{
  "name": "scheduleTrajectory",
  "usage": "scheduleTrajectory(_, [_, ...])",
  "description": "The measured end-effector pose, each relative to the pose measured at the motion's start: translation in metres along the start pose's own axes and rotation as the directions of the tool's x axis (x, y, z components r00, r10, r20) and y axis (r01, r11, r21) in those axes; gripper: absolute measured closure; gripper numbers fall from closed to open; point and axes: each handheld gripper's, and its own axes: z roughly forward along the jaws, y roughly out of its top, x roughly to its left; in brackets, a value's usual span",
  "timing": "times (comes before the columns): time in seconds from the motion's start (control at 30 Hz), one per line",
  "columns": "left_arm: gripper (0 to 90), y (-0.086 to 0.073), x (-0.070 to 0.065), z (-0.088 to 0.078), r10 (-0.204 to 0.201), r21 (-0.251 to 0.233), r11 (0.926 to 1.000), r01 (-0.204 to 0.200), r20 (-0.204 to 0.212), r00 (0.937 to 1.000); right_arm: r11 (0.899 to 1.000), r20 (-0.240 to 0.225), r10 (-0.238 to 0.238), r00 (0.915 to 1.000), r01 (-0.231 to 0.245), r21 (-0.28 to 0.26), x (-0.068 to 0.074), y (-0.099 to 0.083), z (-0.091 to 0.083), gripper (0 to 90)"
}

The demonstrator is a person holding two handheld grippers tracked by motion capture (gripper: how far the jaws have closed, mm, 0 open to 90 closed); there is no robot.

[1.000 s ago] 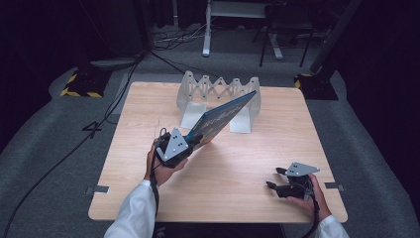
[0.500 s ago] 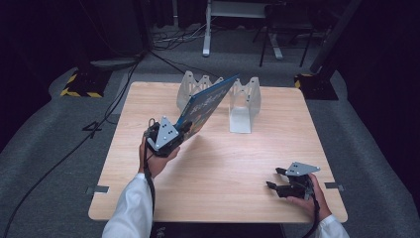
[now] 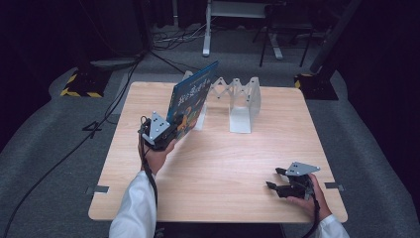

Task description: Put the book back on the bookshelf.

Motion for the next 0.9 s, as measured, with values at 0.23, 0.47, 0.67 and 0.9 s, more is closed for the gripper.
scheduleTrajectory(0.23, [82.7, -0.010, 0.002, 0.005, -0.074, -0.025, 0.9970, 0.073, -0.029, 0.9969, 1.000, 0.004, -0.002, 1.0000, 0.002, -0.003, 0.000, 0.000, 0.000, 31.6])
scheduleTrajectory(0.47, [82.7, -0.025, 0.002, 0.014, -0.126, 0.011, 0.9919, 0.127, -0.038, 0.9913, 1.000, 0.001, 0.002, 1.0000, -0.002, -0.002, 0.000, 0.000, 0.000, 31.6])
scheduleTrajectory(0.67, [82.7, -0.024, -0.002, 0.024, -0.121, 0.026, 0.9922, 0.122, -0.039, 0.9919, 1.000, 0.001, 0.002, 1.0000, -0.002, -0.002, 0.000, 0.000, 0.000, 31.5])
scheduleTrajectory(0.9, [82.8, -0.022, -0.004, 0.037, -0.128, 0.033, 0.9910, 0.129, -0.052, 0.9905, 1.000, 0.002, -0.001, 1.0000, 0.001, -0.004, 0.001, 0.000, 0.000, 31.7])
